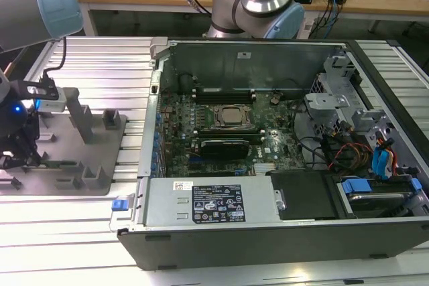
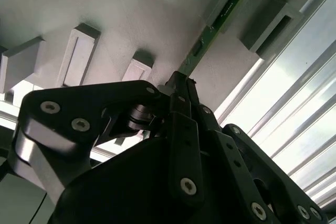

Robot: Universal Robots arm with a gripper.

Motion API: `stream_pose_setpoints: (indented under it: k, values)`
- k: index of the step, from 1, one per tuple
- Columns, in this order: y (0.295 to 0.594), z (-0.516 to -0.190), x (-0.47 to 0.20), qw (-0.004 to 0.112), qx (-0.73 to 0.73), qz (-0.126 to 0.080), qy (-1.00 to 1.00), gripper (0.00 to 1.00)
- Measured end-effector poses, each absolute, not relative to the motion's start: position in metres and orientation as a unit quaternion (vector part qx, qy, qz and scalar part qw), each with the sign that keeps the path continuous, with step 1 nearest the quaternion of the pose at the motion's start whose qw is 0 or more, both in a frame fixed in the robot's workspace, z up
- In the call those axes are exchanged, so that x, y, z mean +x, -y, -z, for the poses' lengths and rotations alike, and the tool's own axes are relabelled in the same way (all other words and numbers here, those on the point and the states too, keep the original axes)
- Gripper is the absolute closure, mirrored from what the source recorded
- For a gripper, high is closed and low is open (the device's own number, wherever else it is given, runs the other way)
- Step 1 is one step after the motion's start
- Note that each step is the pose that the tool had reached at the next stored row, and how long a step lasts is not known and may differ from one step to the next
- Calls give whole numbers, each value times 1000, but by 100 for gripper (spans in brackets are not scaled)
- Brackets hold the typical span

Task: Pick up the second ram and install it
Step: 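Pick up the second ram and move it above second insertion slot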

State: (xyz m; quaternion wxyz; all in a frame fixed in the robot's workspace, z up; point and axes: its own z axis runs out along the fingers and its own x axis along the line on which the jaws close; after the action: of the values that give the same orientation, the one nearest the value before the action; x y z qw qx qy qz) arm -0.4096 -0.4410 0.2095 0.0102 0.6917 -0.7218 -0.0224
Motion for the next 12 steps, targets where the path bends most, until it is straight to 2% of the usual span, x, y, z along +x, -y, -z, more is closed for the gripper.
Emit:
stream_pose_setpoints:
  k: [5, 12]
  values:
    - [441, -213, -410, 10, 692, 22, 722, 91]
    - [441, -236, -410, 10, 692, 22, 721, 91]
